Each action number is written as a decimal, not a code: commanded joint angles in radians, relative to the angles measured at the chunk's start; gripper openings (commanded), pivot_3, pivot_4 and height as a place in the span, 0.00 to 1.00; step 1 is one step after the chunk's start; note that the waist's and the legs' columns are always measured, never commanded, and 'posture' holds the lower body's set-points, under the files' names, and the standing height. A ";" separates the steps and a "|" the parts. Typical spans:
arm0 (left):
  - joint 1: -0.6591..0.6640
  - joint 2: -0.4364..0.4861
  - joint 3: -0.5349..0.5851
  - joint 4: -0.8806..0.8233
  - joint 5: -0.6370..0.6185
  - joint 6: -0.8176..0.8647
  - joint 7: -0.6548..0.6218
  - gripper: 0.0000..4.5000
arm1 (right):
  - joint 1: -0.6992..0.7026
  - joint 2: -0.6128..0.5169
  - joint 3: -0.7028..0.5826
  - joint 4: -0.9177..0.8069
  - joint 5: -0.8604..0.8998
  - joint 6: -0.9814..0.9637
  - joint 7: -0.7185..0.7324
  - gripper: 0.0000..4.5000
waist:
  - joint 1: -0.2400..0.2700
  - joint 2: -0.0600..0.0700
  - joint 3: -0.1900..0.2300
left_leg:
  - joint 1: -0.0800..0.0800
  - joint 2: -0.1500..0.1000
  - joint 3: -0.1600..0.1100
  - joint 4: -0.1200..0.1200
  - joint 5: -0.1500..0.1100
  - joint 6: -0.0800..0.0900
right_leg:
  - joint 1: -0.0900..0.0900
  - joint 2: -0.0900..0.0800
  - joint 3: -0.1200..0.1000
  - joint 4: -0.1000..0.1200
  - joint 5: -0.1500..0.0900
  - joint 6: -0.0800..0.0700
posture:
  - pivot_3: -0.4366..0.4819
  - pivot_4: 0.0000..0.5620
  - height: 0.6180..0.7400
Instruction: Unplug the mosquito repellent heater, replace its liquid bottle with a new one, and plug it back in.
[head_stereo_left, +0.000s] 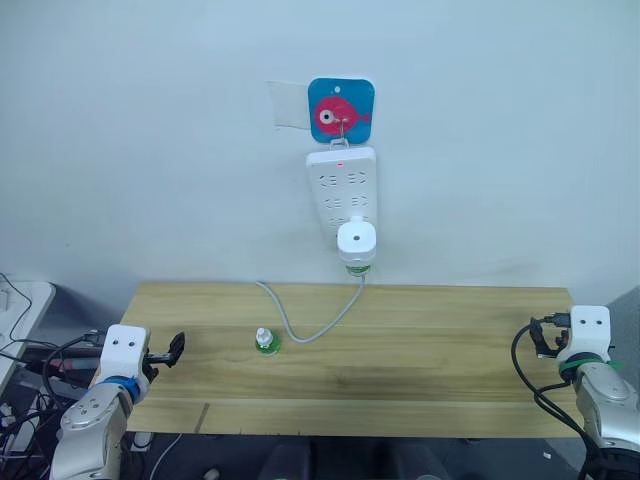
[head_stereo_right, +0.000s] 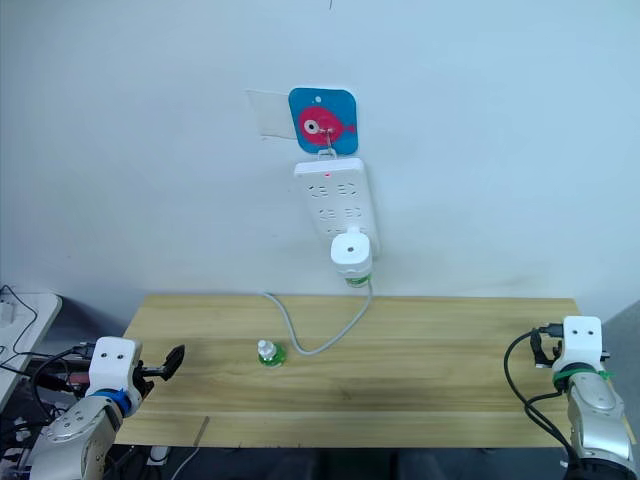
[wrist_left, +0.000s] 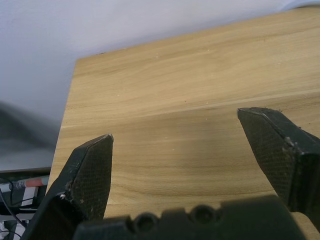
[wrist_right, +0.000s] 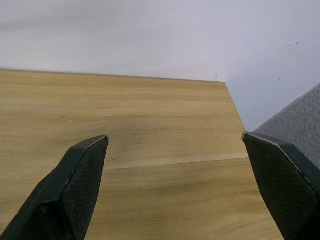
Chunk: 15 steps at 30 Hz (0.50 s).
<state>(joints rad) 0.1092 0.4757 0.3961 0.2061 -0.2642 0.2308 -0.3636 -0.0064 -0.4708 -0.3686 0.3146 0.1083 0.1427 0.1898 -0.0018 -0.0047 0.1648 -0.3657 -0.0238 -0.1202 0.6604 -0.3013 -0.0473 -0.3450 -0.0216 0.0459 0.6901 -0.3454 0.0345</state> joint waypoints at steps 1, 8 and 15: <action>-0.001 0.025 0.014 -0.045 0.010 0.007 0.012 1.00 | 0.009 -0.011 -0.010 -0.025 0.001 -0.019 -0.001 1.00 | 0.000 0.000 0.000 | 0.000 0.000 0.000 0.000 0.000 0.000 | 0.000 0.000 0.000 0.000 0.000 0.000 | 0.57 0.26 1.00; -0.014 0.027 0.003 -0.064 0.045 0.014 0.036 1.00 | 0.014 -0.010 -0.011 -0.027 0.002 -0.018 -0.003 1.00 | 0.000 0.000 0.000 | 0.000 0.000 0.000 0.000 0.000 0.000 | 0.000 0.000 0.001 0.000 0.000 0.000 | 0.57 0.27 1.00; -0.011 0.026 0.044 -0.089 -0.081 0.061 -0.068 1.00 | 0.028 -0.016 0.006 -0.055 -0.004 -0.025 0.025 1.00 | -0.001 0.000 0.000 | 0.000 0.000 0.000 0.000 0.000 0.000 | 0.000 0.000 0.000 0.000 0.000 0.000 | 0.57 0.28 1.00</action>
<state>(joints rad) 0.0985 0.4945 0.4010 0.1585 -0.3032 0.2835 -0.4063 0.0184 -0.4707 -0.3578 0.3062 0.1013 0.1400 0.2036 -0.0024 -0.0049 0.1651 -0.3655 -0.0238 -0.1202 0.6602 -0.3014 -0.0471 -0.3448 -0.0216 0.0461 0.6897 -0.3454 0.0344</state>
